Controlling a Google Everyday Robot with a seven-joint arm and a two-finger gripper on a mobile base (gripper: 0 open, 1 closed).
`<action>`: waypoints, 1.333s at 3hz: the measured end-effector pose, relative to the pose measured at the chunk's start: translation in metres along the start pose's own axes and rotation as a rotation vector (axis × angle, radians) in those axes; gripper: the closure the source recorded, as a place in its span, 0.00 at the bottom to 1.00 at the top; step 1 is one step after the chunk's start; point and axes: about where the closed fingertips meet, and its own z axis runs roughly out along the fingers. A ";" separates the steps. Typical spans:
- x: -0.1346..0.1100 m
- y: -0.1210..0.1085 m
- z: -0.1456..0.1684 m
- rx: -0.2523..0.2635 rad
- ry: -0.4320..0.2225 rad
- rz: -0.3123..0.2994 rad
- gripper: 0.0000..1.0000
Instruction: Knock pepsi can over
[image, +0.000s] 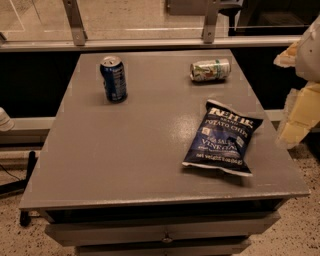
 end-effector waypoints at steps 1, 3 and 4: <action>0.000 0.000 0.000 0.000 -0.001 0.000 0.00; -0.045 -0.004 0.027 -0.034 -0.184 0.005 0.00; -0.126 -0.012 0.050 -0.051 -0.431 -0.001 0.00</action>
Offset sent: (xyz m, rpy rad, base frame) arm 0.0100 0.0171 -0.0078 0.1026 0.0016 0.0436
